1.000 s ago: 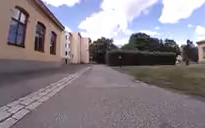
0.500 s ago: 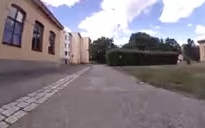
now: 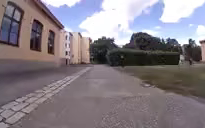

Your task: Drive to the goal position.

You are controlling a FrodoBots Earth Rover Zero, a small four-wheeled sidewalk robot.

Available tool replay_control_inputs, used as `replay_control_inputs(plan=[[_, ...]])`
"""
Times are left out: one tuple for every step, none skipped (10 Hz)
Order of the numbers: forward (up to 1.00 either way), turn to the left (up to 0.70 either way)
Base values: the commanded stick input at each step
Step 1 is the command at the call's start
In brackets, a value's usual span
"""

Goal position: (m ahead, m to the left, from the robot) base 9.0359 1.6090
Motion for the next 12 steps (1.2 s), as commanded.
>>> replay_control_inputs(plan=[[0.85, 0.01], [0.85, 0.01], [0.85, 0.01], [0.85, 0.01], [0.85, 0.01], [0.85, -0.11], [0.85, -0.29], [0.85, -0.33], [0.85, -0.33], [0.85, 0.01], [0.85, 0.01], [0.85, 0.01]])
